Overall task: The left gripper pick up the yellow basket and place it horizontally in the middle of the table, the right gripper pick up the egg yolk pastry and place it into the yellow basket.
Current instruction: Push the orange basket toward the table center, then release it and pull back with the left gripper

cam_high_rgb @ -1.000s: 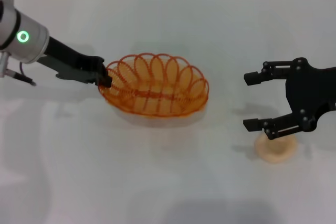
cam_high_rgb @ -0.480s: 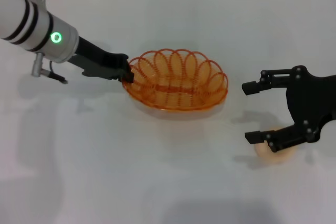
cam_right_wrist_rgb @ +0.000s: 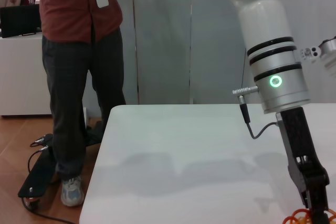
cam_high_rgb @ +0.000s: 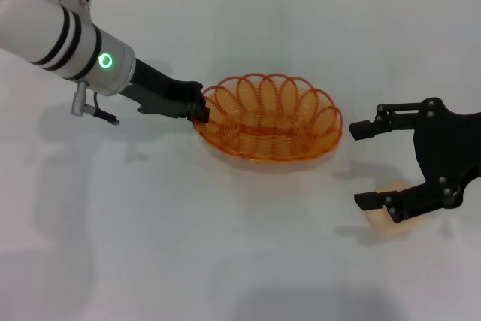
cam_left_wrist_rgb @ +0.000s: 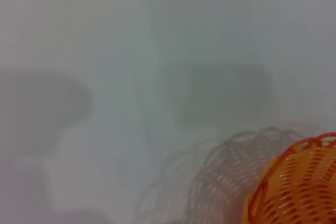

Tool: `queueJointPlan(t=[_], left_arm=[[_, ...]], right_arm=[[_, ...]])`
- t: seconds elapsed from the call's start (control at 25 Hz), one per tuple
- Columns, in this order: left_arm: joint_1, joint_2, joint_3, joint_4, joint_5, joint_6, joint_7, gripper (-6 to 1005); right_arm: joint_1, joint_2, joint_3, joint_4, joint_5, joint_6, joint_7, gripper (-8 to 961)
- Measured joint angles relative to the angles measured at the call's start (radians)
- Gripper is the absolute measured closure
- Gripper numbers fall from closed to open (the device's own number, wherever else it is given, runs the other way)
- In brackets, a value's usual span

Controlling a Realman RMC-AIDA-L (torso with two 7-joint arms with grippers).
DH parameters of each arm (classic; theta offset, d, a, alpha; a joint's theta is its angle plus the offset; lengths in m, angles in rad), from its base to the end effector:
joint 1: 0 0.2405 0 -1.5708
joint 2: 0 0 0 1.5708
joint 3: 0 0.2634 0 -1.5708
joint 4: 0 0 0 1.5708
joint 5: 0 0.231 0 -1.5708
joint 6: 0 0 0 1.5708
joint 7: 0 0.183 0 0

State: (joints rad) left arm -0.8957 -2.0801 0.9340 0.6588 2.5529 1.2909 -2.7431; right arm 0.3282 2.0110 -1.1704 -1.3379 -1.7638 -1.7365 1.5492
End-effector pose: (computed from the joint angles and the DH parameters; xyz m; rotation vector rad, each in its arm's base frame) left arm -0.2195 0.4400 -0.0793 -2.2813 -1.7307 0.0906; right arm 0.1799 0.3165 0.0127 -3.0045 -0.0437 0.5053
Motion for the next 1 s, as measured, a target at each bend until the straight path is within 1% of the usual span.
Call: queueJointPlan(t=[0.2, 0.56, 0.84, 1.0], left_arm=[[0.004, 0.0, 0.007, -0.001, -0.014, 0.001, -0.002, 923], [0.012, 0.0, 0.011, -0.001, -0.021, 0.044, 0.001, 924], [0.021, 0.0, 0.011, 0.017, -0.045, 0.061, 0.016, 722], [0.049, 0.0, 0.011, 0.086, -0.056, 0.076, 0.041, 590]], right_arm=[[0.0, 0.0, 0.0, 0.0, -0.002, 0.0, 0.0, 110], [0.0, 0.0, 0.0, 0.0, -0.002, 0.0, 0.0, 113], [-0.024, -0.001, 0.001, -0.026, -0.001, -0.003, 0.0, 116], [-0.025, -0.001, 0.002, -0.032, 0.0, -0.003, 0.001, 117]])
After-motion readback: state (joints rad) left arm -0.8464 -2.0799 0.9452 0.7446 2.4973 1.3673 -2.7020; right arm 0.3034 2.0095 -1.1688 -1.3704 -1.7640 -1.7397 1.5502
